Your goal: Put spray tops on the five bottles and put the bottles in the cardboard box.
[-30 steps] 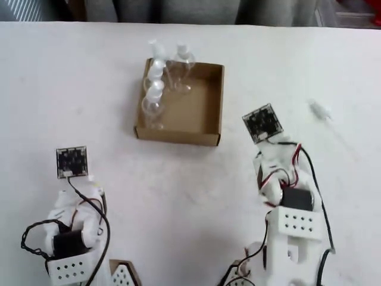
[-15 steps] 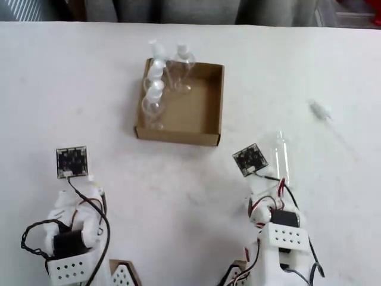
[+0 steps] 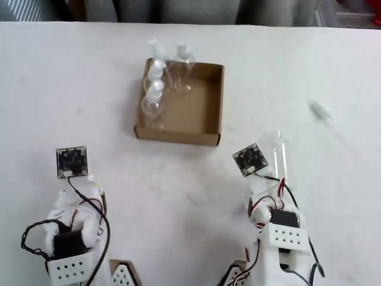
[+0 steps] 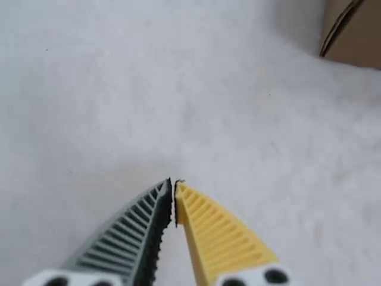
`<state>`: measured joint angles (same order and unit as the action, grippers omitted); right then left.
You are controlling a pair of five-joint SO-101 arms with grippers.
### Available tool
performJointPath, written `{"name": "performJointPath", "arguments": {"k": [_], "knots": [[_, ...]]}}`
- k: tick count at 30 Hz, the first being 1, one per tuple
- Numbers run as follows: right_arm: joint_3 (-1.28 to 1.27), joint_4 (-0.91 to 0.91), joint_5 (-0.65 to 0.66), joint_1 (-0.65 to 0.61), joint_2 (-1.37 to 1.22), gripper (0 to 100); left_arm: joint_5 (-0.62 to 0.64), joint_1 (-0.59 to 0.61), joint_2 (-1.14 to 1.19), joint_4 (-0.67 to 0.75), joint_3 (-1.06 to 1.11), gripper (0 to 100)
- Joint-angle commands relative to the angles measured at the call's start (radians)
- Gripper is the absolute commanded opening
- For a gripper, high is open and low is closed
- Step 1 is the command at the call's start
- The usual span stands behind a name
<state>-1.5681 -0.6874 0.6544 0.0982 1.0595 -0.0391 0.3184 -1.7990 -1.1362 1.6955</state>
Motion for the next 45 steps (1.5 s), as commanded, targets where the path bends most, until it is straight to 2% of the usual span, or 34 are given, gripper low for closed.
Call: {"name": "performJointPath", "arguments": {"k": [1,10,17,25,27,30,36,45], "knots": [[0.005,-0.001,0.009,-0.001,0.012,2.1,0.002,-0.008,-0.005,0.009,-0.002,2],[0.005,-0.001,0.009,-0.001,0.012,2.1,0.002,-0.008,-0.005,0.009,-0.002,2],[0.037,0.028,0.009,0.056,0.021,2.5,0.002,-0.008,-0.005,0.009,-0.002,2],[0.183,0.024,0.011,0.306,0.186,2.5,0.002,-0.008,-0.005,0.009,-0.002,2],[0.255,-0.018,0.015,0.352,0.214,2.5,0.002,-0.008,-0.005,0.009,-0.002,2],[0.393,-0.131,0.091,0.369,0.199,2.5,0.002,-0.008,-0.005,0.009,-0.002,2],[0.683,-0.252,0.169,0.369,0.005,2.5,0.002,-0.008,-0.005,0.009,-0.002,2],[1.115,-0.392,0.308,0.375,-0.516,2.6,0.002,-0.008,-0.005,0.009,-0.002,2]]}}
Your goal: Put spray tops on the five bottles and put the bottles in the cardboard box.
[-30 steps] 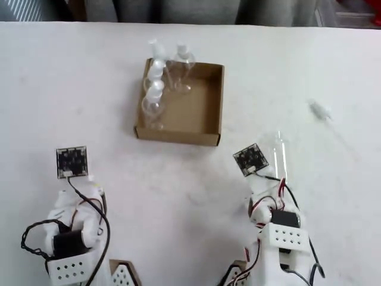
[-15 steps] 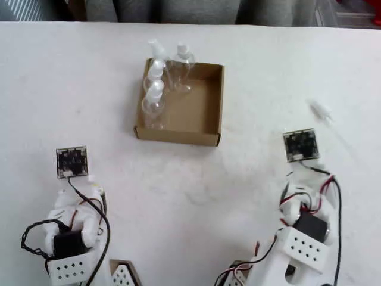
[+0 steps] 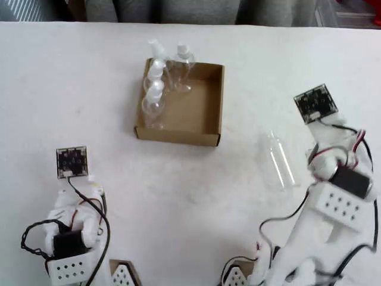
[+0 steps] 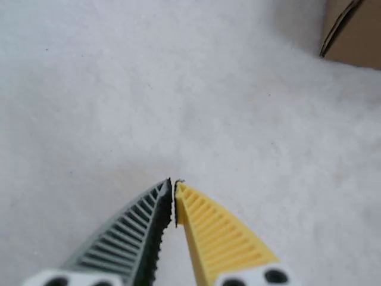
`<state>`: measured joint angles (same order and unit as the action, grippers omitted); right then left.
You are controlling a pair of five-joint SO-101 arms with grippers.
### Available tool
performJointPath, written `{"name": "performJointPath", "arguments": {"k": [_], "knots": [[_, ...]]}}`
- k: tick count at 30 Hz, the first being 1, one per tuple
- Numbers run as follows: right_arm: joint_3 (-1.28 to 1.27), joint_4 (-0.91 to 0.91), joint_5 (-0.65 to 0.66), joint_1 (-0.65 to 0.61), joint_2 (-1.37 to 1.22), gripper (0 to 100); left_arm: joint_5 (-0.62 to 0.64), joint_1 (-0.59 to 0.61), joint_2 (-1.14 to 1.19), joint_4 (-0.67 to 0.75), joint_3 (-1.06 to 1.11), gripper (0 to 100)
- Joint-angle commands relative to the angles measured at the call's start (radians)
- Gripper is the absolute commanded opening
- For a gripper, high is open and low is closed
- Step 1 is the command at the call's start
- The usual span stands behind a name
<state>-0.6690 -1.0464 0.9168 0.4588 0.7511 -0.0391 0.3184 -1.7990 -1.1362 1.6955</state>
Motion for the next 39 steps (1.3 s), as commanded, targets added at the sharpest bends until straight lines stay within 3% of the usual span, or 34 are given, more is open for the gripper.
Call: {"name": "performJointPath", "arguments": {"k": [1,7,14,24,31,39], "knots": [[0.264,-0.038,0.055,0.022,-0.265,2.8,0.002,-0.008,-0.005,0.009,-0.002,2],[0.542,-0.038,0.066,0.047,-0.588,14.1,0.002,-0.008,-0.005,0.009,-0.002,2],[0.872,-0.05,0.107,0.047,-0.937,14.4,0.002,-0.008,-0.005,0.009,-0.002,2],[1.453,-0.265,0.123,0.001,-1.399,14.8,0.002,-0.008,-0.005,0.009,-0.002,2],[1.86,-0.395,0.123,-0.048,-1.695,22.0,0.002,-0.008,-0.005,0.009,-0.002,2],[2.094,-0.4,0.124,-0.054,-1.931,22.2,0.002,-0.008,-0.005,0.009,-0.002,2]]}}
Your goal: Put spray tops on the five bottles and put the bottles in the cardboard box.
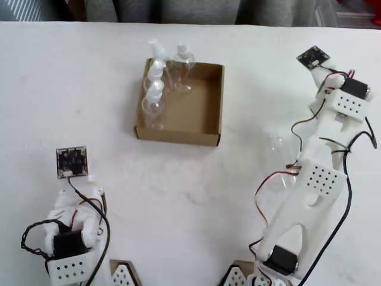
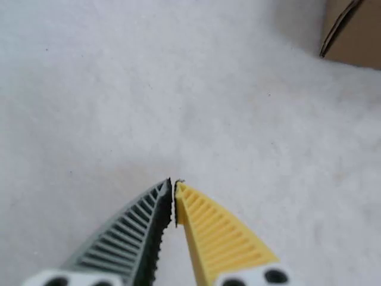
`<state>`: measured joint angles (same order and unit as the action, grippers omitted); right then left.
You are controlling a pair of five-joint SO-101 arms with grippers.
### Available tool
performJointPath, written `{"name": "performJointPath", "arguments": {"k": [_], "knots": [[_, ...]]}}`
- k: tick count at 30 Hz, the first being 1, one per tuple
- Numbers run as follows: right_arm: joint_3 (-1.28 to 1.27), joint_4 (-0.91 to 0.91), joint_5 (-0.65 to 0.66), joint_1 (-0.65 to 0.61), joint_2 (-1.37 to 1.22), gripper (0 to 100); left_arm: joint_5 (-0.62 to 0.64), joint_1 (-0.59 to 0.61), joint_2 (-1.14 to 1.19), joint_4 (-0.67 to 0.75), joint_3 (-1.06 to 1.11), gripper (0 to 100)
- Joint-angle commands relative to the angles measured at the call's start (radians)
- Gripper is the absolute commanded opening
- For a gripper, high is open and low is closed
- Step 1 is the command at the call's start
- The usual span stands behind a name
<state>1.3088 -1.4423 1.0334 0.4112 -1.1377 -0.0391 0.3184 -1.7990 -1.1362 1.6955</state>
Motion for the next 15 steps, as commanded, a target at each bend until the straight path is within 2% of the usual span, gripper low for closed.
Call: {"name": "performJointPath", "arguments": {"k": [1,8,13,15], "knots": [[0.13,-0.002,0.008,-0.007,-0.062,22.2,0.002,-0.008,-0.005,0.009,-0.002,2],[0.135,0.033,0.061,-0.005,-0.147,20.3,0.002,-0.008,-0.005,0.009,-0.002,2],[0.144,0.051,0.091,-0.007,-0.148,1.2,0.002,-0.008,-0.005,0.009,-0.002,2],[0.144,0.039,0.092,-0.008,-0.119,3.4,0.002,-0.008,-0.005,0.009,-0.002,2]]}}
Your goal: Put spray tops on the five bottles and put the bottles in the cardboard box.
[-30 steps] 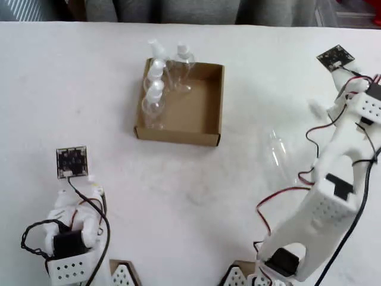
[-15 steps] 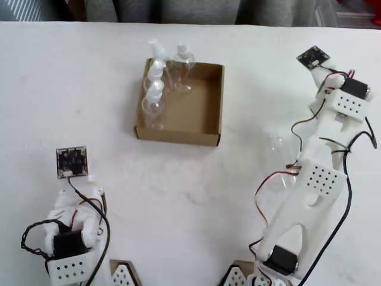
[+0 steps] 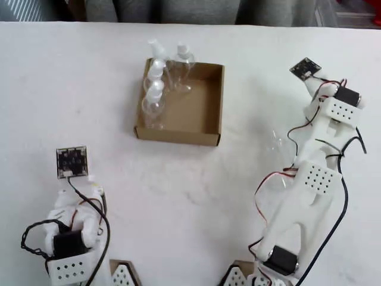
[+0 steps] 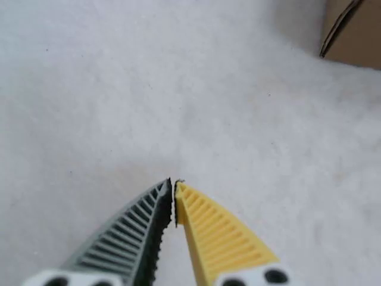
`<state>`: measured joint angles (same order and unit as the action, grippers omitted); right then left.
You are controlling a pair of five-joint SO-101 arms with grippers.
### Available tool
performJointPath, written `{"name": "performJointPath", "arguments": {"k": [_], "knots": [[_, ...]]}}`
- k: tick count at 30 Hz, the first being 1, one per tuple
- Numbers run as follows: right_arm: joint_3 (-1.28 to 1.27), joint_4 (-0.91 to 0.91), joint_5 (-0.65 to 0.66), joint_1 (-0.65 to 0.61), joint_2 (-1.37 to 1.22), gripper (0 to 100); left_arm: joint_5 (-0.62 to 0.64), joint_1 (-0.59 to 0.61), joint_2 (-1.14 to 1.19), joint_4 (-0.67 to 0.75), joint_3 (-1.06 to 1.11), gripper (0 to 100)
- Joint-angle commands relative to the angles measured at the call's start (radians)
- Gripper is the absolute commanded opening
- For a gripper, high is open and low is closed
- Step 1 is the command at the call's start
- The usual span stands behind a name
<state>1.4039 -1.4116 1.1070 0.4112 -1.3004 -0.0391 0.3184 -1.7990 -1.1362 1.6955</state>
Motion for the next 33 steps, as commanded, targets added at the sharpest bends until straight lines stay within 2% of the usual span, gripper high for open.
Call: {"name": "performJointPath", "arguments": {"k": [1,5,9,14,17,23,27,33], "knots": [[0.049,-0.016,0.018,-0.007,0.068,3.7,0.002,-0.008,-0.005,0.009,-0.002,2],[0.049,-0.17,-0.008,-0.008,0.203,1.8,0.002,-0.008,-0.005,0.009,-0.002,2],[0.048,-0.309,-0.144,-0.019,0.367,1.7,0.002,-0.008,-0.005,0.009,-0.002,2],[0.034,-0.32,-0.396,-0.019,0.553,1.6,0.002,-0.008,-0.005,0.009,-0.002,2],[-0.052,-0.32,-0.482,-0.019,0.676,1.6,0.002,-0.008,-0.005,0.009,-0.002,2],[-0.511,-0.32,-0.491,-0.074,1.078,1.6,0.002,-0.008,-0.005,0.009,-0.002,2],[-0.841,-0.317,-0.509,-0.188,1.371,1.6,0.002,-0.008,-0.005,0.009,-0.002,2],[-1.234,-0.315,-0.753,-0.423,1.724,1.6,0.002,-0.008,-0.005,0.009,-0.002,2]]}}
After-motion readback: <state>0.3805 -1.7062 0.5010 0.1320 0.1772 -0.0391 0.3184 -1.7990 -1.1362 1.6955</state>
